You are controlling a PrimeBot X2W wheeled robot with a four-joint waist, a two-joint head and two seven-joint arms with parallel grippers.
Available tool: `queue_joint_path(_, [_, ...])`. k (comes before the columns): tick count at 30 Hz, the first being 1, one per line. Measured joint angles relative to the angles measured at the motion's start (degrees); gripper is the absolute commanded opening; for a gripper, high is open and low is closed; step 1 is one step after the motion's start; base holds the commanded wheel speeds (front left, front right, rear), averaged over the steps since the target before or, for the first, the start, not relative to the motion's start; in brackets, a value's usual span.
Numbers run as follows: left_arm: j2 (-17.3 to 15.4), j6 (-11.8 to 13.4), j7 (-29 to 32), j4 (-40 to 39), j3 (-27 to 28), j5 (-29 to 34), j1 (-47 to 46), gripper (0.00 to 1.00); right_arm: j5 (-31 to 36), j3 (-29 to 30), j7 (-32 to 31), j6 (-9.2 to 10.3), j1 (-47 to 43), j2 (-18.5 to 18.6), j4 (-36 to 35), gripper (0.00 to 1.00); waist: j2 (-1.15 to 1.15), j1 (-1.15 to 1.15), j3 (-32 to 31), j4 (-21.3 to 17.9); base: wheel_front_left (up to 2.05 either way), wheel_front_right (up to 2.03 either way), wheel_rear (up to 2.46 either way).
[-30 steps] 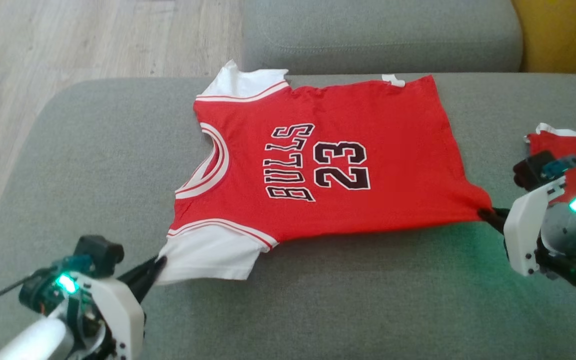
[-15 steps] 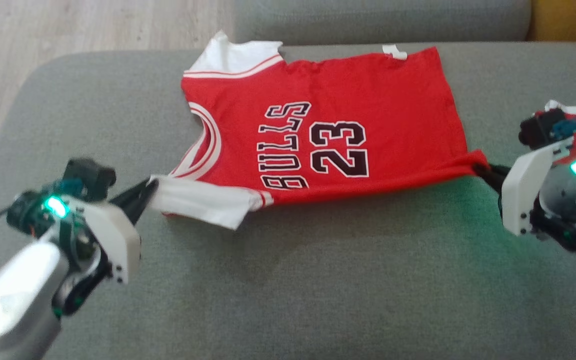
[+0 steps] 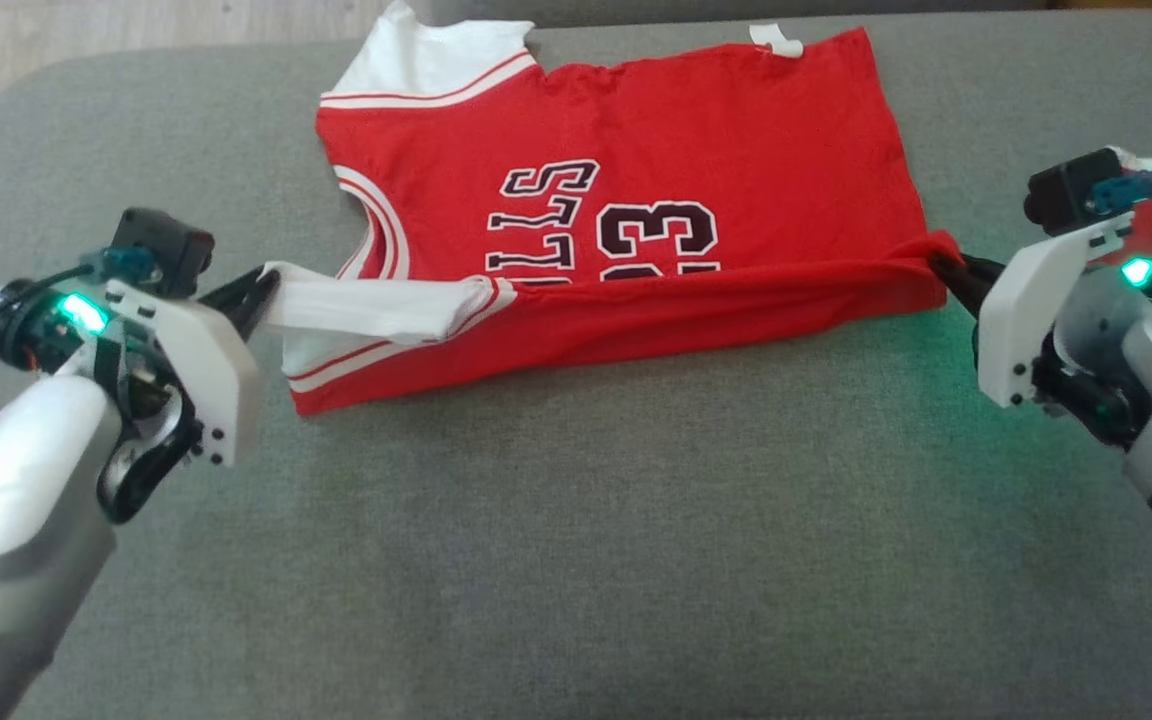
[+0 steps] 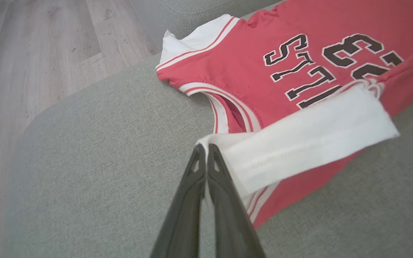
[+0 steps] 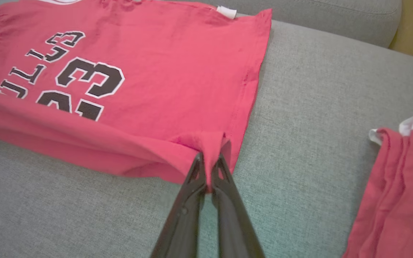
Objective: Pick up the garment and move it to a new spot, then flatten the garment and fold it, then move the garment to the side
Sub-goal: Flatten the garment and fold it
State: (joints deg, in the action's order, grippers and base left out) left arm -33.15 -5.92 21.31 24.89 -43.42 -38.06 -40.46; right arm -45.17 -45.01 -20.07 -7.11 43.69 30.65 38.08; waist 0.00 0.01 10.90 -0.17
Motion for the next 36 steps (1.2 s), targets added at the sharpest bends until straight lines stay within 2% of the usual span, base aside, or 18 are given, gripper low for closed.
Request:
queue_joint_path(12, [3.5,-1.1,-5.4,12.1,-2.8,4.1,-9.2,0.00,0.6,-2.6,2.4,0.00,5.2,-3.1,4.4,0.00,0.00,0.00,3.6,-1.9,0.00,0.00,0.00])
queue_joint_path(13, [4.0,-1.1,-6.4,13.2,-2.8,4.4,-10.0,0.33,1.0,-2.5,3.0,0.00,5.6,-3.3,5.1,0.49,0.00,0.00,3.9,-2.1,0.00,0.00,0.00])
queue_joint_path(14, [4.4,-0.5,-7.7,14.1,-2.7,4.9,-10.8,1.00,1.7,-2.5,4.2,0.00,6.1,-3.5,5.8,1.00,0.00,0.00,4.2,-2.3,0.00,0.00,0.00])
queue_joint_path(21, [8.9,4.4,-19.5,19.9,0.0,6.3,-14.9,1.00,2.4,3.6,14.8,0.00,9.5,-6.5,11.8,1.00,0.00,0.00,4.8,-2.6,0.00,0.00,0.00])
queue_joint_path(28, [12.5,8.9,-33.3,21.5,5.6,3.9,-14.9,1.00,3.3,13.0,31.9,0.00,11.0,-9.2,14.8,1.00,0.00,-0.01,2.0,-1.7,0.00,0.00,0.00])
queue_joint_path(32, [14.2,11.3,-35.7,17.1,9.7,2.7,-12.9,1.00,6.5,19.6,34.4,0.00,10.3,-11.0,13.7,1.00,0.00,-0.01,-0.2,-0.8,0.00,0.00,0.00])
queue_joint_path(36, [15.5,14.1,-36.0,5.4,16.0,4.5,-5.4,1.00,14.4,34.2,34.5,0.00,3.7,-13.9,2.7,1.00,0.00,-0.02,-2.1,0.1,0.00,0.00,0.00])
